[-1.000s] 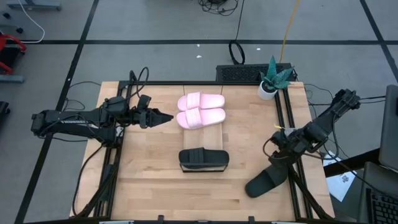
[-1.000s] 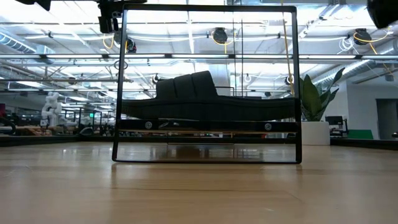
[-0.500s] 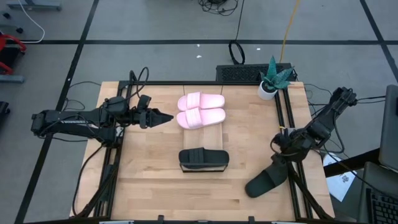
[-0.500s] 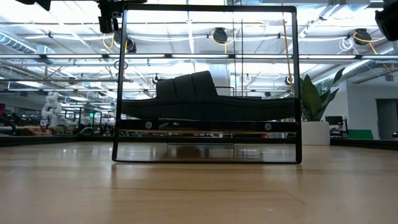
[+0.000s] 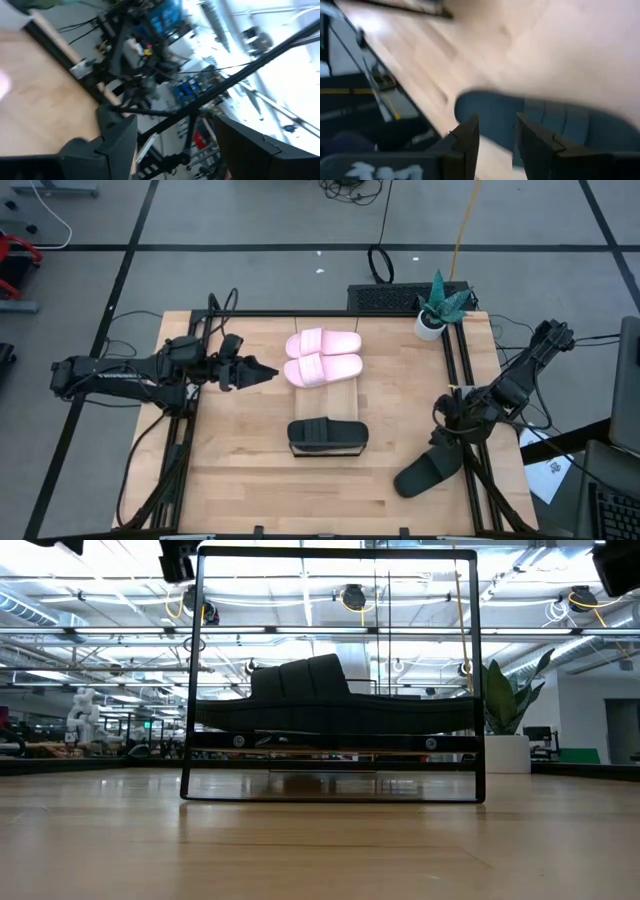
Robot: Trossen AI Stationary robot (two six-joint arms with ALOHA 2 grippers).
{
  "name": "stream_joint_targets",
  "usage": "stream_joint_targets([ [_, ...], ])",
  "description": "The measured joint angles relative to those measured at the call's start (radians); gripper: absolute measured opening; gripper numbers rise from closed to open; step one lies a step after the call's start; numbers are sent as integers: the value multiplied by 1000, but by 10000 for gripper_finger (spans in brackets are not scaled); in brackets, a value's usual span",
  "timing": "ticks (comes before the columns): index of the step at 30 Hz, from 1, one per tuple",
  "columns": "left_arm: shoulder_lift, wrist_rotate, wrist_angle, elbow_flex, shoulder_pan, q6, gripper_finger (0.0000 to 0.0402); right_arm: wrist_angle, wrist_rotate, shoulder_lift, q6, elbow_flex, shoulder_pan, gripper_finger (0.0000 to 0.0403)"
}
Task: Pick and place slides into the shelf
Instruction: Put the black slide on the shelf
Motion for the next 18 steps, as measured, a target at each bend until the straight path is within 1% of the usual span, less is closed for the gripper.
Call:
stream_joint_targets([
  [2, 10, 0, 48, 0, -12, -1, 257, 0, 50, 0, -3, 0, 0, 112],
  [6, 34, 16, 128, 0, -42, -18, 257, 0, 46, 0, 4, 0, 0, 112],
  [9, 47, 17, 136, 0, -73, -21, 257, 11, 39, 0, 16, 0, 0, 112],
  [13, 54, 17, 135, 0, -98, -19, 257, 4, -56, 1, 19, 0, 0, 112],
  [16, 54, 13, 135, 0, -103, -19, 257, -69, -150, 1, 55, 1, 0, 112],
  [18, 54, 12, 134, 0, -103, -20, 257, -133, -193, 1, 86, 1, 0, 112],
])
